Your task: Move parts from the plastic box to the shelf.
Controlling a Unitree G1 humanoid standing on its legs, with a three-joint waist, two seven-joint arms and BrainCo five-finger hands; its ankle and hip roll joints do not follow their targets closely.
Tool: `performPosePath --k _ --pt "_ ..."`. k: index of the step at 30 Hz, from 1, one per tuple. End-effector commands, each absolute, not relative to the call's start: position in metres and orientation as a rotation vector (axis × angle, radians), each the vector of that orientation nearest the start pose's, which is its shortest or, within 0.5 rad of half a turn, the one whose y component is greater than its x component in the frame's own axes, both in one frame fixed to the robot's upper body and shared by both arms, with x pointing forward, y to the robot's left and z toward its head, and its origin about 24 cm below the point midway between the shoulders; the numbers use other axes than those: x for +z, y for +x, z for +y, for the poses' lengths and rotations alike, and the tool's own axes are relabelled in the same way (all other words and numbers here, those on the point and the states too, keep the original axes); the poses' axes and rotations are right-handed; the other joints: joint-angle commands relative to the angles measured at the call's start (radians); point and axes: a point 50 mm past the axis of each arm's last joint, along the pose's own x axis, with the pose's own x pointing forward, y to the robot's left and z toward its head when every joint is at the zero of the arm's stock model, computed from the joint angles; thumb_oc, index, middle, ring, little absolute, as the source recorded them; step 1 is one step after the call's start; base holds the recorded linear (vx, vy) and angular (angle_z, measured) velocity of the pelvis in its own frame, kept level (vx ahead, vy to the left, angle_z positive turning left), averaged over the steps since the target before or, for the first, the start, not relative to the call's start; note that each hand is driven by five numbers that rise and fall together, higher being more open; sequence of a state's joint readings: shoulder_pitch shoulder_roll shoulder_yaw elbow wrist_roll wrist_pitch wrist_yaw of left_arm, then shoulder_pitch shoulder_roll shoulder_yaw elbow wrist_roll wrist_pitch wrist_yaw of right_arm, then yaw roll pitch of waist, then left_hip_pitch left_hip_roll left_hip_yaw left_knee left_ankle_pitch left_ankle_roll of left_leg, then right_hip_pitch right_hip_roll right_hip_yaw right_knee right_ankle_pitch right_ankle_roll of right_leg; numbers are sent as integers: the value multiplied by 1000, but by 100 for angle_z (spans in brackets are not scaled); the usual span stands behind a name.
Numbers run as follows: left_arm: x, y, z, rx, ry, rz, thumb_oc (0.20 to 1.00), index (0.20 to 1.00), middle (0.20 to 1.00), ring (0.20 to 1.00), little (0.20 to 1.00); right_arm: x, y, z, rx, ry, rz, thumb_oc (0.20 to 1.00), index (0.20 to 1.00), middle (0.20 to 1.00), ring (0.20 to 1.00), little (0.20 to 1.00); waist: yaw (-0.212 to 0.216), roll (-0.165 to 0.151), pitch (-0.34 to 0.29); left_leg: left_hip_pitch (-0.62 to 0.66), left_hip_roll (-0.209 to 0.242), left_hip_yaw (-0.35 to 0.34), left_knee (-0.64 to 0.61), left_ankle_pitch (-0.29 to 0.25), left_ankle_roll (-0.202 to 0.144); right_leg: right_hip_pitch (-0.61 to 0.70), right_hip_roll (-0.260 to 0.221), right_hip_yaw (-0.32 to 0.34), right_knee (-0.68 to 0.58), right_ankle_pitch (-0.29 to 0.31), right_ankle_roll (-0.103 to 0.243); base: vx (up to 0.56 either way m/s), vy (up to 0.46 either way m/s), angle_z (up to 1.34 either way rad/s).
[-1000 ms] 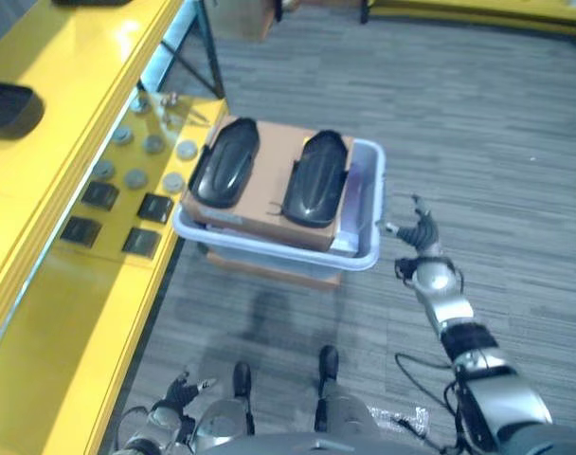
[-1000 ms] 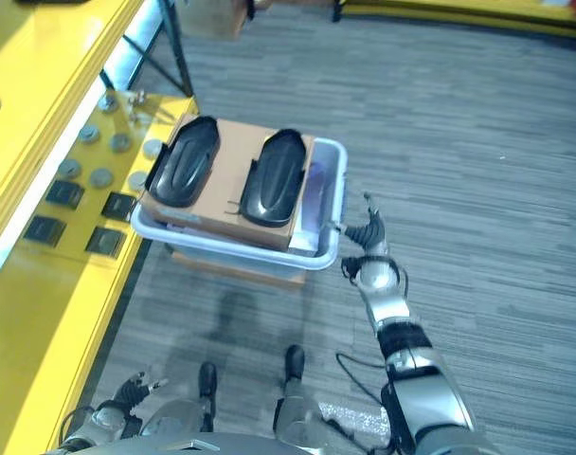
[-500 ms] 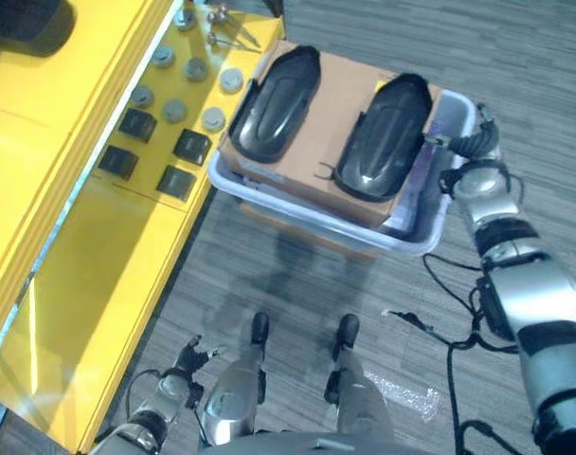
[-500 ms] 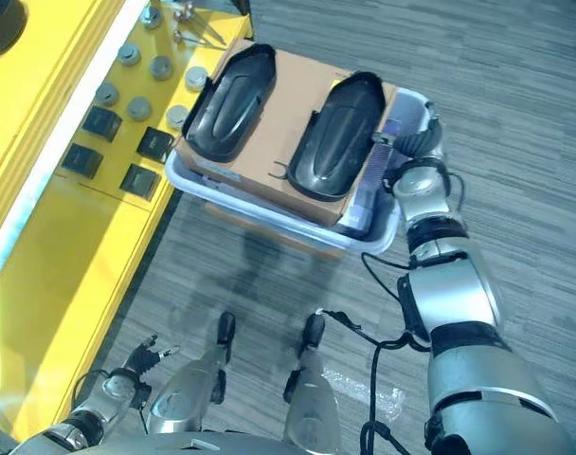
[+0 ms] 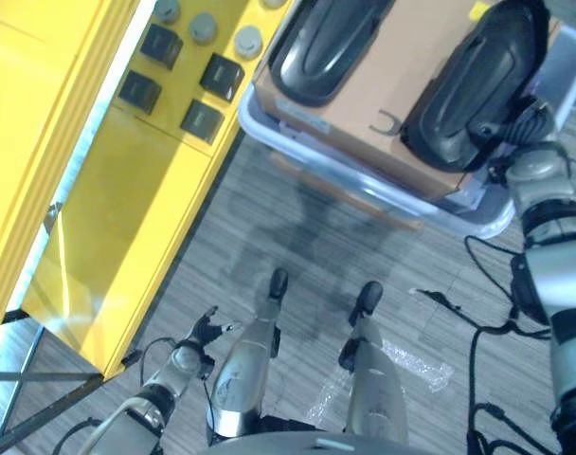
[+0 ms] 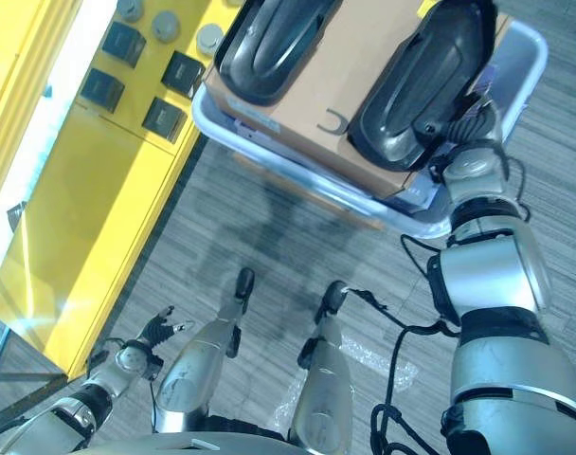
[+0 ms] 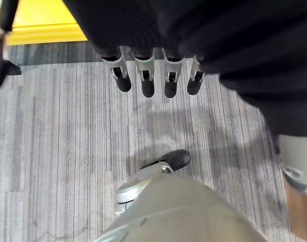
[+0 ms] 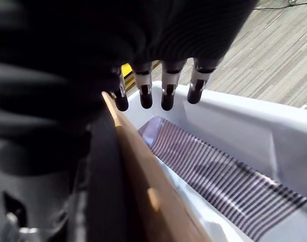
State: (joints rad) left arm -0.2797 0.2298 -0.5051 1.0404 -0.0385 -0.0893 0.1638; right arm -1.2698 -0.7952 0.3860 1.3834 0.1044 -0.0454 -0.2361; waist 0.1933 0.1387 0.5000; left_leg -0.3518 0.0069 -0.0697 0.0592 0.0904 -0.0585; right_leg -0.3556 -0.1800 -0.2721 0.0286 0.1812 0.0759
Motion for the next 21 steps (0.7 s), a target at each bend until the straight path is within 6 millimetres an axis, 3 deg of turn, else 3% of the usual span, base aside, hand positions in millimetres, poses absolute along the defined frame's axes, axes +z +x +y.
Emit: performPosePath --k 1,9,10,13,16,18,19,21 --pt "-111 219 174 -214 568 704 1000 1000 1000 1000 1000 255 373 -355 -654 -787 12 200 200 200 200 200 8 -2 -34 -66 27 32 114 -34 -31 25 -71 99 224 -144 88 18 36 15" --pt "-113 217 183 -153 573 736 1000 1000 1000 1000 1000 228 377 -346 -662 -730 47 200 200 200 200 200 -8 -16 -41 -31 27 40 120 -53 -25 60 -78 103 216 -154 86 17 13 0" --pt "-112 218 185 -130 555 730 1000 1000 1000 1000 1000 218 377 -346 -643 -722 61 200 200 200 200 200 -15 -20 -59 -1 29 42 113 -59 -26 93 -85 97 205 -154 88 70 -6 -6" --pt "-107 222 181 -162 567 684 1000 1000 1000 1000 1000 213 374 -349 -635 -743 59 200 200 200 200 200 -25 -26 -87 60 32 41 94 -66 -30 160 -88 79 172 -152 89 91 -5 -1" --pt "-87 238 178 -196 558 561 1000 1000 1000 1000 1000 207 371 -349 -605 -795 52 200 200 200 200 200 -31 -38 -129 126 41 50 54 -58 -33 234 -78 59 118 -138 91 107 -32 -5" --pt "-59 254 184 -181 505 435 1000 1000 1000 1000 1000 205 370 -347 -562 -853 39 200 200 200 200 200 -40 -61 -181 193 52 65 18 -51 -35 299 -65 52 76 -131 94 104 -61 -11" --pt "-59 253 185 -180 506 438 1000 1000 1000 1000 1000 204 370 -347 -561 -852 41 200 200 200 200 200 -40 -62 -178 200 52 66 15 -50 -35 305 -65 52 73 -130 95 42 -53 -6" --pt "-25 270 187 -166 448 290 1000 1000 1000 1000 1000 198 372 -338 -484 -948 33 200 200 200 200 200 -46 -88 -237 266 66 84 -21 -44 -37 358 -54 51 48 -125 96 67 -99 -15"
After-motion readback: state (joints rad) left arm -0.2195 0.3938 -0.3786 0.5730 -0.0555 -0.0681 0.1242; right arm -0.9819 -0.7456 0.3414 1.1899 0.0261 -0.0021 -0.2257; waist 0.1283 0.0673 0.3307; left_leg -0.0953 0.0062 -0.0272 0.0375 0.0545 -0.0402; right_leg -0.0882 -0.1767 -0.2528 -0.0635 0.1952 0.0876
